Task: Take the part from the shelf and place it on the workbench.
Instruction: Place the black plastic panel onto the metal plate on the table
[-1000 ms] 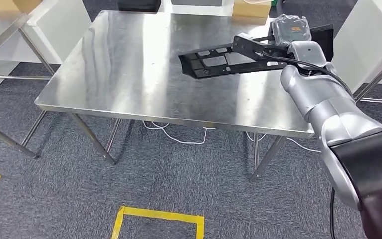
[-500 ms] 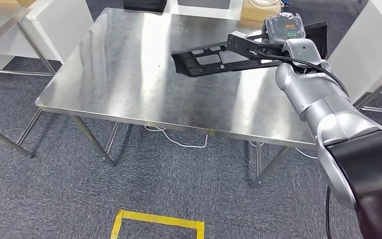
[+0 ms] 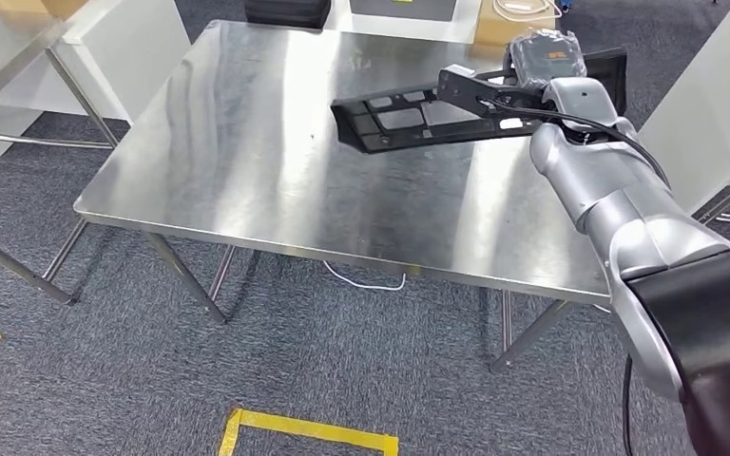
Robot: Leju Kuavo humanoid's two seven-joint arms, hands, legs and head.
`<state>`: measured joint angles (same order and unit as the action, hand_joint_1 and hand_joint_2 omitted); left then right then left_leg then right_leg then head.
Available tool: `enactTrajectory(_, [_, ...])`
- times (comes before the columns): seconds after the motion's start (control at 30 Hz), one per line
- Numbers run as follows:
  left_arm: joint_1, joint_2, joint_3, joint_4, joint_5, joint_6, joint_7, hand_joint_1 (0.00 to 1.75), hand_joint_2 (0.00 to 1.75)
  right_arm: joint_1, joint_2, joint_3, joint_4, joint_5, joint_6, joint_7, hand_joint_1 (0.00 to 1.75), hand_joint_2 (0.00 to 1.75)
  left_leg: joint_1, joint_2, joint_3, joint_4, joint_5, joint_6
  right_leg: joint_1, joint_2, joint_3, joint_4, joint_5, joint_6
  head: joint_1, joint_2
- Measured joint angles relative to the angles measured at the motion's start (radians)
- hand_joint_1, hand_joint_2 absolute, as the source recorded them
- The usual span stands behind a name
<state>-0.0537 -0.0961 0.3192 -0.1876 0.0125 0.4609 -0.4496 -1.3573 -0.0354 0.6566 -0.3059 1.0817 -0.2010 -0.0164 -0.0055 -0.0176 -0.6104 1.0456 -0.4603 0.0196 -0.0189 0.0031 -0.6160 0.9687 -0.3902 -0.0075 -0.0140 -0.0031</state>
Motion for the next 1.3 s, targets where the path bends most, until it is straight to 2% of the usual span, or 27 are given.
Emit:
enactTrajectory(0.07, [0.0,0.0,0.003,0.0,0.0,0.0,-0.001,0.0,1.75,-0.001,0.003,0.0,-0.001,0.001,0.0,0.0,1.75,1.75,0.009,0.007,-0.058,0.119,-0.05,-0.017,-0.003,0.001,0.015,-0.002,-0.01,-0.014,-0.002,0.0])
enactTrajectory(0.1, [0.0,0.0,0.004,0.0,0.0,0.0,-0.001,0.0,1.75,-0.001,0.005,0.0,-0.001,0.001,0.001,0.0,1.75,1.75,0.015,0.01,-0.096,0.185,-0.073,-0.024,-0.003,0.002,0.021,-0.002,-0.015,-0.016,-0.003,0.0])
enactTrajectory(0.13, [0.0,0.0,0.005,0.0,0.0,0.0,-0.002,0.0,1.75,0.001,0.006,0.0,0.0,0.002,0.001,0.0,1.75,1.75,0.02,0.013,-0.129,0.235,-0.081,-0.029,-0.003,0.003,0.028,-0.001,-0.021,-0.017,-0.003,0.0])
enactTrajectory(0.17, [0.001,0.0,0.005,0.0,0.0,0.0,-0.002,0.0,1.75,0.002,0.007,0.0,0.0,0.002,0.001,0.0,1.75,1.75,0.024,0.014,-0.147,0.247,-0.068,-0.033,-0.003,0.004,0.036,-0.001,-0.027,-0.015,-0.003,0.0])
enactTrajectory(0.2, [0.001,0.0,0.005,0.0,0.0,0.0,-0.003,0.0,1.75,0.004,0.007,0.0,0.0,0.003,0.001,0.0,1.75,1.75,0.027,0.015,-0.144,0.218,-0.033,-0.034,-0.003,0.005,0.046,-0.001,-0.035,-0.013,-0.003,0.0])
enactTrajectory(0.23, [0.001,0.0,0.005,0.0,0.0,0.0,-0.004,0.0,1.75,0.004,0.007,0.0,0.0,0.004,0.001,0.0,1.75,1.75,0.029,0.016,-0.127,0.159,0.016,-0.033,-0.004,0.006,0.058,-0.001,-0.043,-0.009,-0.003,0.0])
enactTrajectory(0.27, [0.001,0.001,0.006,0.0,0.0,0.0,-0.004,0.0,1.75,0.004,0.007,0.0,0.0,0.005,0.002,0.0,1.75,1.75,0.03,0.017,-0.099,0.088,0.061,-0.03,-0.003,0.007,0.067,-0.001,-0.051,-0.005,-0.002,0.0])
enactTrajectory(0.3, [0.002,0.002,0.006,0.0,0.0,0.0,-0.004,0.0,1.75,0.003,0.008,0.0,0.0,0.006,0.002,0.0,1.75,1.75,0.028,0.018,-0.072,0.029,0.091,-0.025,0.0,0.008,0.074,-0.002,-0.058,0.0,-0.002,0.0])
enactTrajectory(0.37, [0.001,0.002,0.006,0.0,0.0,0.001,-0.005,0.0,1.75,0.001,0.008,0.0,0.0,0.008,0.003,0.0,1.75,1.75,0.022,0.02,-0.042,-0.028,0.097,-0.013,0.006,0.008,0.075,-0.002,-0.066,0.009,-0.002,0.0])
enactTrajectory(0.47, [0.001,0.001,0.006,-0.001,-0.001,0.003,-0.006,0.0,1.75,-0.001,0.008,-0.004,-0.002,0.012,0.003,0.0,1.75,1.75,0.021,0.018,-0.028,-0.049,0.083,0.006,0.01,0.007,0.072,0.0,-0.079,0.023,0.0,0.0])
enactTrajectory(0.53, [0.001,0.0,0.006,-0.002,-0.001,0.005,-0.006,0.0,1.75,-0.004,0.007,-0.007,-0.004,0.015,0.003,0.0,1.75,1.75,0.022,0.016,-0.015,-0.063,0.082,0.019,0.011,0.005,0.033,0.074,-0.11,0.02,0.003,0.0])
enactTrajectory(0.6, [-0.001,0.0,0.007,-0.002,-0.001,0.006,-0.007,0.0,1.75,0.002,0.004,-0.009,-0.002,0.016,0.003,0.0,1.75,1.75,0.02,0.013,-0.009,-0.066,0.076,0.03,0.009,0.005,-0.053,0.222,-0.155,0.01,0.005,0.0])
enactTrajectory(0.63, [-0.001,0.0,0.007,-0.002,-0.001,0.007,-0.007,0.0,1.75,0.011,0.003,-0.01,-0.001,0.017,0.003,0.0,1.75,1.75,0.019,0.01,-0.005,-0.066,0.071,0.032,0.009,0.005,-0.094,0.281,-0.166,0.01,0.005,0.0])
enactTrajectory(0.67, [0.0,-0.001,0.007,-0.003,-0.001,0.007,-0.006,0.0,1.75,0.02,0.002,-0.011,0.0,0.018,0.003,0.0,1.75,1.75,0.019,0.008,0.001,-0.066,0.067,0.033,0.008,0.005,-0.12,0.308,-0.161,0.016,0.005,0.0])
enactTrajectory(0.7, [0.001,-0.001,0.007,-0.002,-0.001,0.008,-0.006,0.0,1.75,0.027,0.001,-0.013,0.0,0.02,0.003,0.0,1.75,1.75,0.019,0.005,0.008,-0.065,0.061,0.031,0.007,0.005,-0.125,0.292,-0.137,0.026,0.005,0.0])
enactTrajectory(0.77, [0.003,-0.003,0.008,-0.002,-0.001,0.01,-0.005,0.0,1.75,0.031,0.0,-0.016,0.001,0.023,0.003,0.0,1.75,1.75,0.018,0.002,0.023,-0.065,0.049,0.024,0.002,0.001,-0.082,0.156,-0.054,0.048,0.005,0.0])
enactTrajectory(0.8, [0.003,-0.003,0.008,-0.003,-0.001,0.011,-0.005,0.0,1.75,0.028,0.0,-0.016,0.001,0.023,0.003,0.0,1.75,1.75,0.015,0.001,0.029,-0.062,0.042,0.018,0.001,-0.003,-0.052,0.082,-0.018,0.055,0.006,0.0])
enactTrajectory(0.83, [0.003,-0.003,0.009,-0.003,-0.002,0.011,-0.005,0.0,1.75,0.026,0.0,-0.017,0.001,0.024,0.003,0.0,1.75,1.75,0.013,0.001,0.032,-0.06,0.034,0.013,0.0,-0.005,-0.03,0.031,0.003,0.052,0.006,0.0])
enactTrajectory(0.87, [0.002,-0.003,0.009,-0.003,-0.002,0.012,-0.005,0.0,1.75,0.024,0.0,-0.018,0.001,0.025,0.003,0.0,1.75,1.75,0.01,0.001,0.035,-0.058,0.028,0.007,0.002,-0.006,-0.017,0.005,0.011,0.046,0.006,0.0])
enactTrajectory(0.9, [0.002,-0.003,0.01,-0.003,-0.002,0.012,-0.005,0.0,1.75,0.021,0.001,-0.02,0.0,0.025,0.003,0.0,1.75,1.75,0.01,0.001,0.037,-0.056,0.022,0.002,0.005,-0.005,-0.011,0.0,0.009,0.036,0.005,0.0])
enactTrajectory(1.0, [0.002,-0.003,0.013,-0.004,-0.002,0.014,-0.004,0.0,1.75,0.015,0.002,-0.024,-0.002,0.027,0.003,0.001,1.75,1.75,0.017,0.007,0.029,-0.028,-0.001,-0.015,-0.001,0.0,0.0,-0.001,0.001,0.01,0.001,0.0])
enactTrajectory(1.07, [0.002,-0.003,0.014,-0.004,-0.003,0.014,-0.004,0.0,1.75,0.011,0.004,-0.025,-0.004,0.029,0.002,0.002,1.75,1.75,0.021,0.013,-0.022,0.075,-0.046,-0.028,-0.003,0.002,0.012,-0.002,-0.007,-0.004,-0.001,0.0])
enactTrajectory(1.13, [0.002,-0.004,0.015,-0.004,-0.003,0.014,-0.004,0.0,1.75,0.013,0.007,-0.025,-0.004,0.033,0.002,0.003,1.75,1.75,0.024,0.014,-0.102,0.213,-0.09,-0.035,0.0,0.004,0.023,-0.002,-0.015,-0.013,-0.001,0.0])
enactTrajectory(1.17, [0.002,-0.004,0.015,-0.004,-0.003,0.014,-0.004,0.0,1.75,0.014,0.008,-0.025,-0.004,0.035,0.002,0.003,1.75,1.75,0.025,0.014,-0.131,0.248,-0.089,-0.035,0.002,0.006,0.029,-0.001,-0.019,-0.015,-0.001,0.0])
enactTrajectory(1.2, [0.002,-0.004,0.015,-0.004,-0.003,0.014,-0.004,0.0,1.75,0.016,0.008,-0.026,-0.004,0.037,0.002,0.004,1.75,1.75,0.025,0.014,-0.141,0.244,-0.068,-0.033,0.004,0.007,0.037,-0.001,-0.025,-0.015,-0.001,0.0])
enactTrajectory(1.23, [0.003,-0.004,0.016,-0.004,-0.003,0.014,-0.006,0.0,1.75,0.016,0.008,-0.027,-0.004,0.038,0.002,0.004,1.75,1.75,0.024,0.014,-0.131,0.198,-0.026,-0.027,0.006,0.009,0.045,-0.001,-0.03,-0.014,-0.001,0.0])
enactTrajectory(1.3, [0.003,-0.003,0.018,-0.004,-0.003,0.018,-0.019,0.0,1.75,0.014,0.008,-0.029,-0.004,0.042,0.002,0.006,1.75,1.75,0.019,0.014,-0.076,0.056,0.062,-0.007,0.012,0.012,0.058,-0.002,-0.041,-0.01,0.0,0.0])
